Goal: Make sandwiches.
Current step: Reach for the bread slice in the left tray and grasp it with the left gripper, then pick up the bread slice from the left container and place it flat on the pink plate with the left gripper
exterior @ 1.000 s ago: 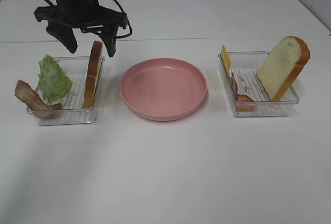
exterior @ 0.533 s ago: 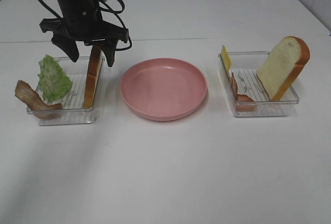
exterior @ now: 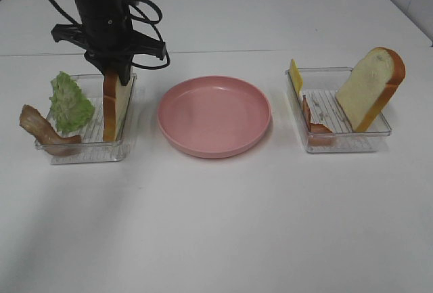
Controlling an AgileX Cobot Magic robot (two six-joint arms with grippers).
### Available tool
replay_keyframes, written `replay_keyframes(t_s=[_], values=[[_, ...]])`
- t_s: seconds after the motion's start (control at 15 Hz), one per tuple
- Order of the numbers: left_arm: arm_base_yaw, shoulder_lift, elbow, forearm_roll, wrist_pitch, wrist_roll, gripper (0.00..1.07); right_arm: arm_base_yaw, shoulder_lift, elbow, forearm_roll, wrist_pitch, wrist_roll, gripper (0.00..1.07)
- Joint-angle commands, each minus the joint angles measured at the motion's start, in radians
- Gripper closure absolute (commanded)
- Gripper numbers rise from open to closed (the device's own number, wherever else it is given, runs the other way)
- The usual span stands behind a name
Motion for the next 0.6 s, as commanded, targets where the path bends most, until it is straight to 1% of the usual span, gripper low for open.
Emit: replay_keyframes(t_s=[0.07, 0.13, 0.2, 0.27, 0.33, 0.4, 0.47, 0.53, 0.6], values=[[-0.004, -0.001, -0.005, 0.002, 0.0, -0.003, 1.07, -0.007, -0.013, 0.003, -0.003, -0.007, -0.006, 0.32], [-0.004, -0.002, -0.014, 0.002, 0.027, -0.003, 1.07, -0.007, -0.013, 0.003, -0.003, -0.007, -0.006, 0.32], [-0.004, -0.003, -0.066, 0.003, 0.129, 0.008, 1.07, -0.007, -0.013, 0.003, -0.003, -0.007, -0.006, 0.32], [-0.004, -0.013, -0.097, -0.005, 0.144, 0.023, 1.07, -0.007, -0.013, 0.003, -0.003, -0.007, -0.006, 0.32], [-0.004, -0.034, -0.111, -0.026, 0.141, 0.024, 1.07, -0.007, -0.013, 0.003, -0.003, -0.007, -0.006, 0.32], [-0.004, -0.078, -0.131, -0.064, 0.142, 0.026, 1.07, -0.007, -0.013, 0.003, -0.003, -0.007, -0.006, 0.32], [-0.002, -0.092, -0.14, -0.074, 0.142, 0.031, 1.07, -0.007, -0.013, 0.003, -0.003, -0.007, -0.006, 0.32], [0.005, -0.11, -0.154, -0.112, 0.142, 0.054, 1.07, -0.007, -0.013, 0.003, -0.003, -0.007, -0.006, 0.32], [0.005, -0.11, -0.154, -0.112, 0.142, 0.054, 1.07, -0.007, -0.013, 0.003, -0.003, -0.007, -0.006, 0.32]])
